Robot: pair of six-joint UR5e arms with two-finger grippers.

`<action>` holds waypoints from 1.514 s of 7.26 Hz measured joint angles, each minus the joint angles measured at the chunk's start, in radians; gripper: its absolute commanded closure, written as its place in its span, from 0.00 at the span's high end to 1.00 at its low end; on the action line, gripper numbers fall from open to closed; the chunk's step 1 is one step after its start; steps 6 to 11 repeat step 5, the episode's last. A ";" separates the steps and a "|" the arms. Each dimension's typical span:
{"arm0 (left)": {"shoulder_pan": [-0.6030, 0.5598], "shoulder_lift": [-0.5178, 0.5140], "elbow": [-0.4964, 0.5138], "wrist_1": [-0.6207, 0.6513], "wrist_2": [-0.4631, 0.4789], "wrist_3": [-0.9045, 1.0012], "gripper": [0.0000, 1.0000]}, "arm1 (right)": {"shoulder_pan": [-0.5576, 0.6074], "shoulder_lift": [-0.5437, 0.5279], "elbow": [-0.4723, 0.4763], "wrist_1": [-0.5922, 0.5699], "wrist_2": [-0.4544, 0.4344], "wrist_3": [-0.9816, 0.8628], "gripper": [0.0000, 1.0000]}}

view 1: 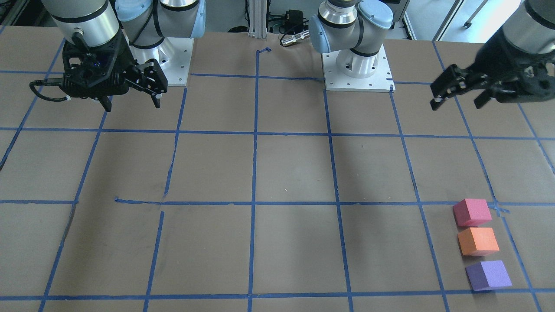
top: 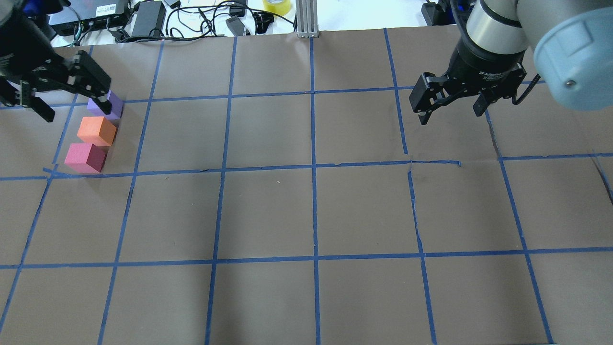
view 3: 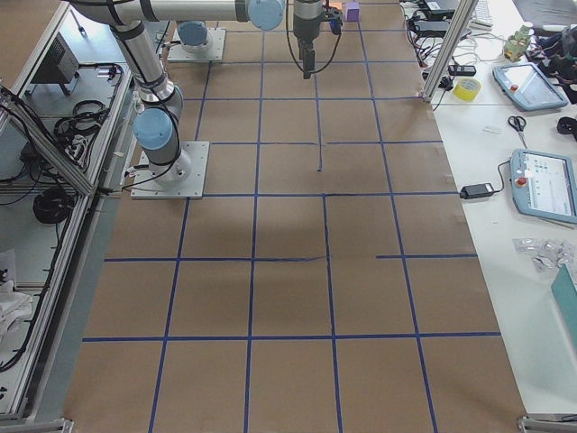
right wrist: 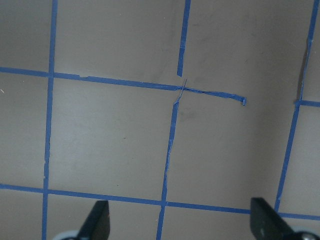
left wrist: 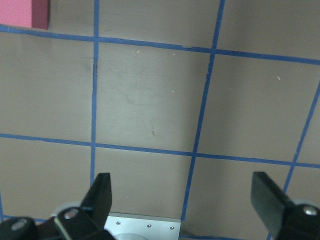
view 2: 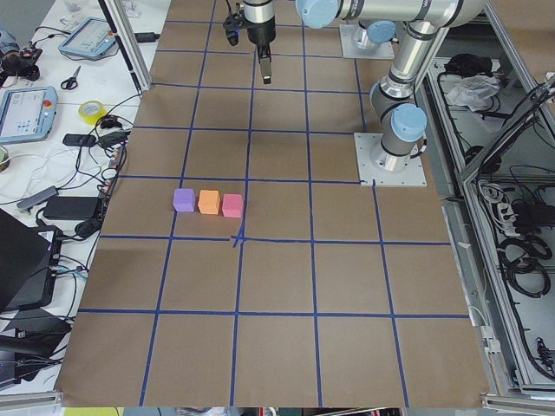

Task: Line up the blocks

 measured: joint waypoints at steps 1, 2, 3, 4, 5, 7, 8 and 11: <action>-0.057 -0.001 -0.012 0.049 -0.001 -0.031 1.00 | 0.000 0.000 0.000 0.000 0.001 0.001 1.00; -0.085 0.003 -0.029 0.088 -0.003 -0.043 1.00 | 0.000 0.001 0.000 0.000 0.001 0.001 1.00; -0.097 0.010 -0.045 0.110 -0.005 -0.048 1.00 | 0.000 0.003 0.000 0.000 0.001 0.000 1.00; -0.100 0.017 -0.057 0.141 -0.008 -0.050 1.00 | 0.000 0.004 0.000 0.000 0.001 0.000 1.00; -0.101 0.020 -0.068 0.185 -0.011 -0.051 1.00 | 0.000 0.004 0.000 -0.001 0.001 0.000 1.00; -0.101 0.020 -0.068 0.185 -0.011 -0.051 1.00 | 0.000 0.004 0.000 -0.001 0.001 0.000 1.00; -0.101 0.020 -0.068 0.185 -0.011 -0.051 1.00 | 0.000 0.004 0.000 -0.001 0.001 0.000 1.00; -0.101 0.020 -0.068 0.185 -0.011 -0.051 1.00 | 0.000 0.004 0.000 -0.001 0.001 0.000 1.00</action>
